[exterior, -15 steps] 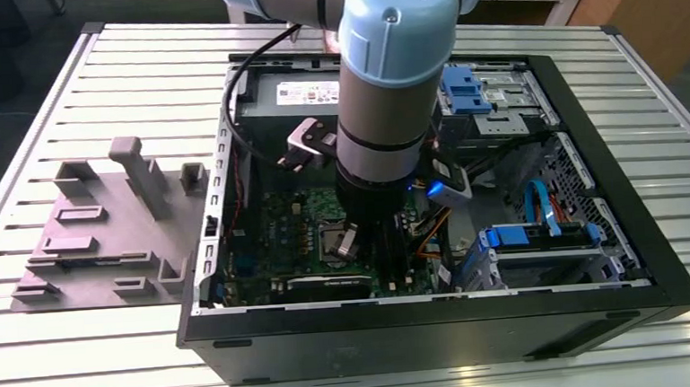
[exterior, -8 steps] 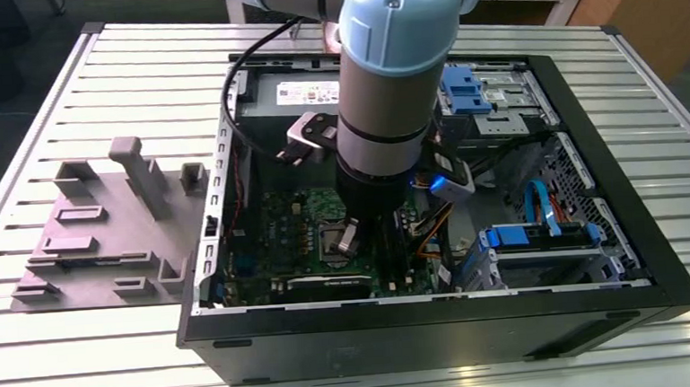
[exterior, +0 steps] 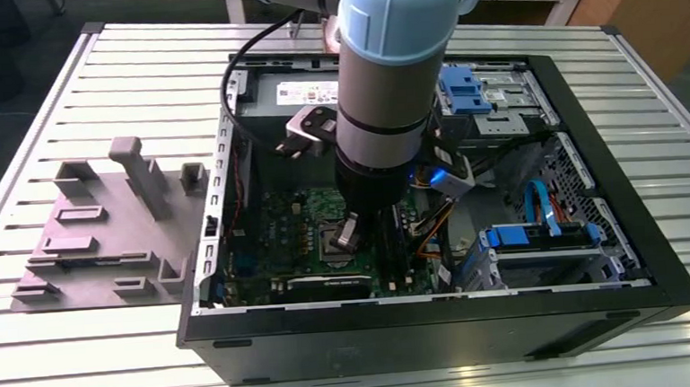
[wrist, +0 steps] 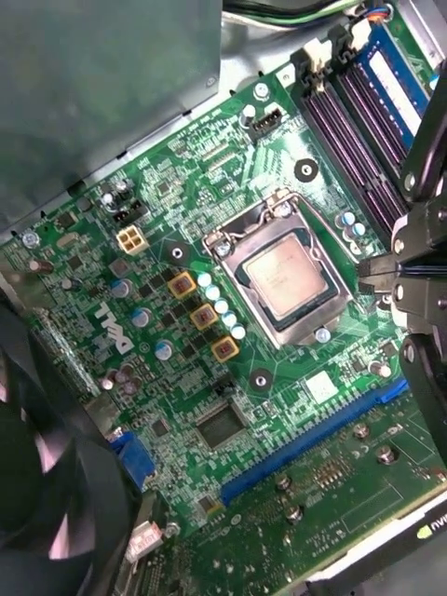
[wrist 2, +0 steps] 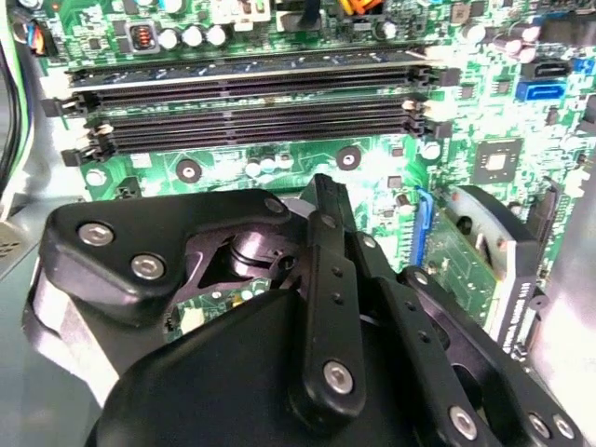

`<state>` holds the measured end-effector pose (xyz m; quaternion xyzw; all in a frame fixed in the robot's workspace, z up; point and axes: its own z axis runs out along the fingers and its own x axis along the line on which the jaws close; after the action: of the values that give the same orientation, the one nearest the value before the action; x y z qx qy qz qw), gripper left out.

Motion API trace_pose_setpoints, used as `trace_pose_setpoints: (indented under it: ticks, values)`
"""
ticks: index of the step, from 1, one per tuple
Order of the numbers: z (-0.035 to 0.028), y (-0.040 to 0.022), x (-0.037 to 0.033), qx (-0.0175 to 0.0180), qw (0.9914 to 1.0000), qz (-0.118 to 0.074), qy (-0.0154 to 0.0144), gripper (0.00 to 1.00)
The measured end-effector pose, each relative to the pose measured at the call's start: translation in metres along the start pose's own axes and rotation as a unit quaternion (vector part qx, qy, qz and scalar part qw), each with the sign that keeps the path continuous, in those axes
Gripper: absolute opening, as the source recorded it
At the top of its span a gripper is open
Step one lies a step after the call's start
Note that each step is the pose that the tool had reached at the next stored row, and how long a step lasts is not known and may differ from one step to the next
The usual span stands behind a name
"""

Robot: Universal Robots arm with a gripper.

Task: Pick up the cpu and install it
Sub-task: 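Install the first cpu locking lever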

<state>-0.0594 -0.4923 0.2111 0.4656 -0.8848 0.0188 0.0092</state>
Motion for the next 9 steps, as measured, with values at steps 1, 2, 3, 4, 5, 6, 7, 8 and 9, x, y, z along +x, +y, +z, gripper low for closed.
trace_pose_setpoints:
  ticks: [1, 2, 3, 4, 5, 6, 7, 8, 9]
  values:
    - [0.0, 0.0011, -0.0012, 0.0004, 1.0, 0.0, 0.0004, 0.1]
    - [-0.0001, 0.0021, -0.0023, 0.0008, 1.0, 0.0, 0.0009, 0.1]
    - [-0.0001, 0.0034, -0.0037, 0.0014, 1.0, 0.0, 0.0017, 0.1]
    - [-0.0002, 0.0044, -0.0048, 0.0021, 0.99999, 0.0, 0.0026, 0.1]
    - [-0.0003, 0.0055, -0.0058, 0.0031, 0.99999, 0.0, 0.0039, 0.1]
    - [-0.0003, 0.0065, -0.0067, 0.0043, 0.99998, 0.0, 0.0056, 0.1]
    - [-0.0004, 0.0073, -0.0074, 0.0055, 0.99996, 0.0, 0.0071, 0.1]
    - [-0.0004, 0.0082, -0.0081, 0.0065, 0.99994, 0.0, 0.0085, 0.1]
    - [-0.0004, 0.009, -0.0086, 0.0077, 0.99992, 0.0, 0.0098, 0.1]
